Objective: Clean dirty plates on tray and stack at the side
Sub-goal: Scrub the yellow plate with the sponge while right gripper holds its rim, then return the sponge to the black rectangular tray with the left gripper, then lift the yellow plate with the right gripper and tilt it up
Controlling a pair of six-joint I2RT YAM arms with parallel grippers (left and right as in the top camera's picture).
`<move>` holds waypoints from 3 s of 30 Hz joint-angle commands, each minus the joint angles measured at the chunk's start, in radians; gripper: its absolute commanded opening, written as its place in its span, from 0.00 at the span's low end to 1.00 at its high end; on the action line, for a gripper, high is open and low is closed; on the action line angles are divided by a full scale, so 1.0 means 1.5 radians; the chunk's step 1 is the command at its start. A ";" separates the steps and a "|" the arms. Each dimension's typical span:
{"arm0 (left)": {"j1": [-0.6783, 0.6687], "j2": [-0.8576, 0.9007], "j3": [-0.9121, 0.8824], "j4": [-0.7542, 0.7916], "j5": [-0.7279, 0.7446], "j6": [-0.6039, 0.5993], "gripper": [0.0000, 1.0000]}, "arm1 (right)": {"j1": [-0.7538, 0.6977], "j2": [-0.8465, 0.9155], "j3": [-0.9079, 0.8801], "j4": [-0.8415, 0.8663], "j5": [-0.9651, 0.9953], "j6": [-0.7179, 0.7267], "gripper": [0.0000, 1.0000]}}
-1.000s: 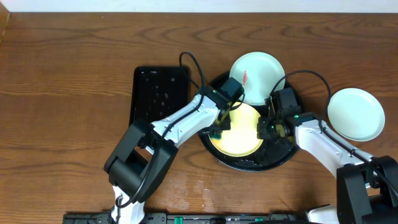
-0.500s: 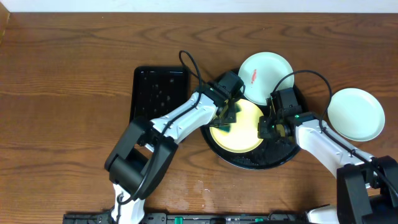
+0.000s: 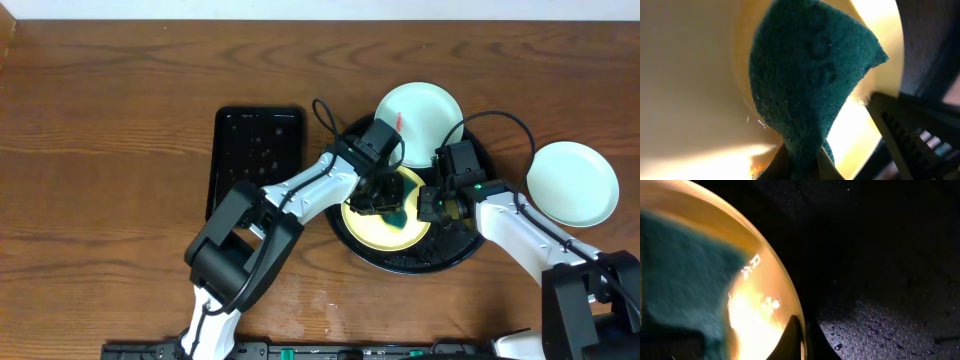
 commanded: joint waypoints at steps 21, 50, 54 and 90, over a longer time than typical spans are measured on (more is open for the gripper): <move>0.098 0.004 0.060 -0.260 -0.451 0.058 0.07 | -0.005 0.017 -0.012 -0.013 0.036 -0.005 0.01; 0.342 -0.185 -0.038 -0.252 -0.377 0.155 0.11 | -0.004 0.017 -0.012 -0.013 -0.006 -0.069 0.01; 0.362 -0.178 -0.048 -0.238 -0.354 0.161 0.36 | -0.004 0.017 -0.012 0.000 -0.023 -0.081 0.01; 0.363 -0.612 0.005 -0.305 -0.284 0.195 0.82 | 0.219 0.048 0.365 0.139 0.104 -0.134 0.01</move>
